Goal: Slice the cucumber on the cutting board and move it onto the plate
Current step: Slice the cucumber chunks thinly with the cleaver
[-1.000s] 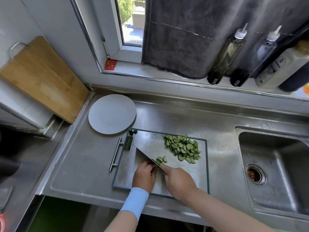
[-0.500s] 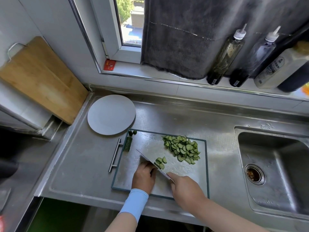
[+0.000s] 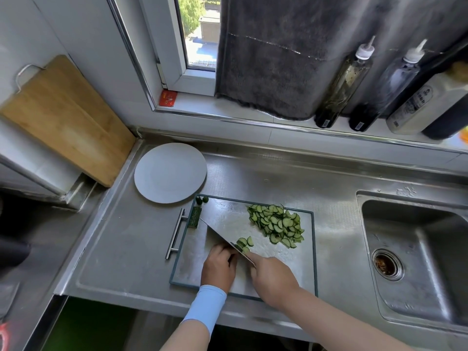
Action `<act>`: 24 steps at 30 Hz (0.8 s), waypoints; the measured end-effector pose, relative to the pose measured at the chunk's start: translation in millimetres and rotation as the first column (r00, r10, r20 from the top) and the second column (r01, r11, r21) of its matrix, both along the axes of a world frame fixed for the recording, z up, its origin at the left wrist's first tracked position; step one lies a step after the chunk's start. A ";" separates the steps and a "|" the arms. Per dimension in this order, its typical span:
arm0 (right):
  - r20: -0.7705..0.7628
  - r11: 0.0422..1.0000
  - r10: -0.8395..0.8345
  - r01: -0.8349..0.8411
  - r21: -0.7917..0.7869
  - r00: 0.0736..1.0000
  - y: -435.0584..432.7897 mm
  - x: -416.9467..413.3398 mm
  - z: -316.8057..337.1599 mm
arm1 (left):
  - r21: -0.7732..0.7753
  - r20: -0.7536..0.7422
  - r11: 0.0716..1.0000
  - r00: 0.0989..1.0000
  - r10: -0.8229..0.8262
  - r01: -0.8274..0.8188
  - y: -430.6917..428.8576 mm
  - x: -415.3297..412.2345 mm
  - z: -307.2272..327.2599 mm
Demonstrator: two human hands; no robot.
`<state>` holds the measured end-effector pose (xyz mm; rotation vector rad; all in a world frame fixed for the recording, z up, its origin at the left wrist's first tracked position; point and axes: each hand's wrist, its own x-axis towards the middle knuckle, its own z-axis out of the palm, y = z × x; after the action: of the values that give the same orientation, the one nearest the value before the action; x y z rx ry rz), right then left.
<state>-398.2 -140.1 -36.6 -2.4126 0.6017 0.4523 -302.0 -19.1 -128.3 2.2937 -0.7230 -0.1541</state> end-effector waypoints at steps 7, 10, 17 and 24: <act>-0.003 1.000 -0.008 0.008 0.021 1.000 -5.1 -27.8 4.9 | -0.005 0.008 1.000 1.000 -0.018 0.018 0.2 2.8 6.4; -0.002 1.000 0.000 0.000 0.001 1.000 -7.5 -33.9 7.1 | -0.004 0.019 1.000 1.000 -0.023 0.023 0.0 2.6 8.0; -0.023 0.998 -0.036 0.037 0.059 0.999 -3.6 -26.5 4.2 | 0.000 -0.024 1.000 1.000 0.005 -0.005 0.0 1.9 4.9; -0.023 0.998 -0.025 0.026 0.052 0.999 -1.7 3.4 -0.7 | -0.034 -0.024 0.999 1.000 -0.003 0.002 1.1 0.3 5.5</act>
<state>-394.8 -141.8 -37.3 -2.3506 0.6220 0.4791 -301.7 -18.0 -122.8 2.2547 -0.7115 -0.1689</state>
